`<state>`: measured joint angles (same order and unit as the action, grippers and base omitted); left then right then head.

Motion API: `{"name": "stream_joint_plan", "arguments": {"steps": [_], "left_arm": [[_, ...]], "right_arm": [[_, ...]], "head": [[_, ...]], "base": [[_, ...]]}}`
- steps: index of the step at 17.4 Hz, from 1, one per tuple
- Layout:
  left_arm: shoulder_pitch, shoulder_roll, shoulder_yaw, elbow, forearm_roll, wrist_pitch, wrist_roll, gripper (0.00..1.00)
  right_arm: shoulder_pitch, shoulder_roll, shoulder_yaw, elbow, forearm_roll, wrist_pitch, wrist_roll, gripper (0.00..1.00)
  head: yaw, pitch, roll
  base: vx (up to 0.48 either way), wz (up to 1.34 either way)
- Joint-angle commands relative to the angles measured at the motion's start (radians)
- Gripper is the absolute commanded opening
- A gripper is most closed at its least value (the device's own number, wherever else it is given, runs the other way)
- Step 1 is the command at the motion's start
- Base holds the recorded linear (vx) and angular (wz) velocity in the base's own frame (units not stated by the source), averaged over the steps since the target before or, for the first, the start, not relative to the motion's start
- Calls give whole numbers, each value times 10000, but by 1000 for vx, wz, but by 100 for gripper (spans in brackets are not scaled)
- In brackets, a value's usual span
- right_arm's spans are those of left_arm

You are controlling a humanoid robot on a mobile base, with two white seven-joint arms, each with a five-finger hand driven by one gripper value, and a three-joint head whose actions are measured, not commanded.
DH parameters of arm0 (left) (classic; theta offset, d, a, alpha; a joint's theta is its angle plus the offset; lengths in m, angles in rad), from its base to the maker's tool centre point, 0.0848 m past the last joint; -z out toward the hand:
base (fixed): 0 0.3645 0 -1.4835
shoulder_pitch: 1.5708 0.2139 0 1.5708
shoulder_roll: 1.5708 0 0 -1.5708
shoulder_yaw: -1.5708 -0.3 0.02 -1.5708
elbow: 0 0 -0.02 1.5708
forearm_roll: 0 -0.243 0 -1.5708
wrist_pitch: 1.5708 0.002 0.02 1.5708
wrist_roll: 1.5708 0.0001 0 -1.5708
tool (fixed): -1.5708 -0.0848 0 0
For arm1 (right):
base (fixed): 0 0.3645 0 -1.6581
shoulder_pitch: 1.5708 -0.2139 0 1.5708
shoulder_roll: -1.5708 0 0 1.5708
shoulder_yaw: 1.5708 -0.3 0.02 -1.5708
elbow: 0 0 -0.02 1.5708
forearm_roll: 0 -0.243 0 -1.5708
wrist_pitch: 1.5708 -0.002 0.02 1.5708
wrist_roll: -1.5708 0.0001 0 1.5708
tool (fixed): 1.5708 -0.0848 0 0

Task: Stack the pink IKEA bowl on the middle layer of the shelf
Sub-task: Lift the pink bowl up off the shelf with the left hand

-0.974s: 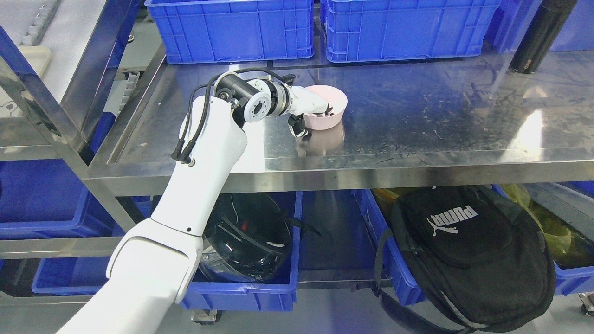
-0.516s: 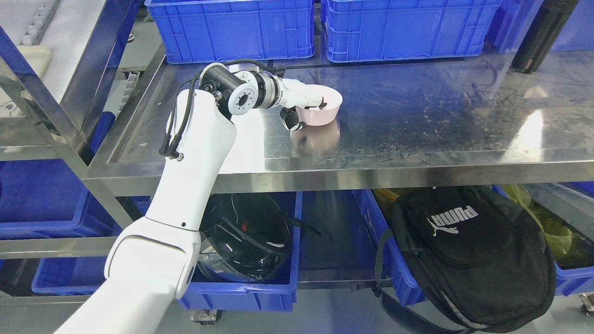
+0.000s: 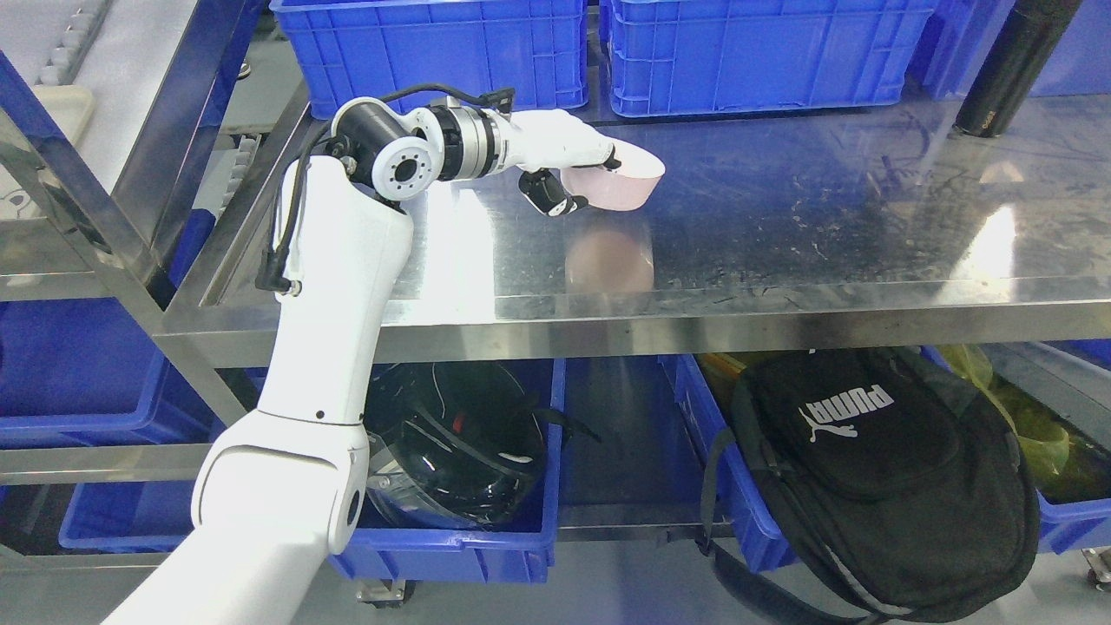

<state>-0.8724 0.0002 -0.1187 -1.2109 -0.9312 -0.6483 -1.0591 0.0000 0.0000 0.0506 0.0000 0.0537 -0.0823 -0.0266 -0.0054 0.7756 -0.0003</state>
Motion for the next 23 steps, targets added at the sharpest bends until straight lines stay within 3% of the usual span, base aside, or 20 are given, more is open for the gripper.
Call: {"name": "stream_joint_plan", "arguments": {"steps": [1, 9, 14, 23], "left_arm": [[362, 173, 1862, -653, 2525, -1371, 22, 0], [1590, 173, 1526, -1832, 5046, -1371, 37, 0], [2311, 173, 882, -2570, 5278, -1371, 53, 0], [2802, 173, 1049, -2709, 5262, -1371, 53, 0]], "right_arm": [[230, -175, 0, -175, 0, -5, 5, 100], [230, -175, 0, -175, 0, -5, 5, 100], [230, -175, 0, -175, 0, -5, 5, 100], [230, -175, 0, -175, 0, -5, 5, 100]], "head": [[0, 0, 0], [0, 0, 0], [0, 0, 0], [0, 0, 0]], "base": [[0, 0], [0, 0], [0, 0], [0, -2]]}}
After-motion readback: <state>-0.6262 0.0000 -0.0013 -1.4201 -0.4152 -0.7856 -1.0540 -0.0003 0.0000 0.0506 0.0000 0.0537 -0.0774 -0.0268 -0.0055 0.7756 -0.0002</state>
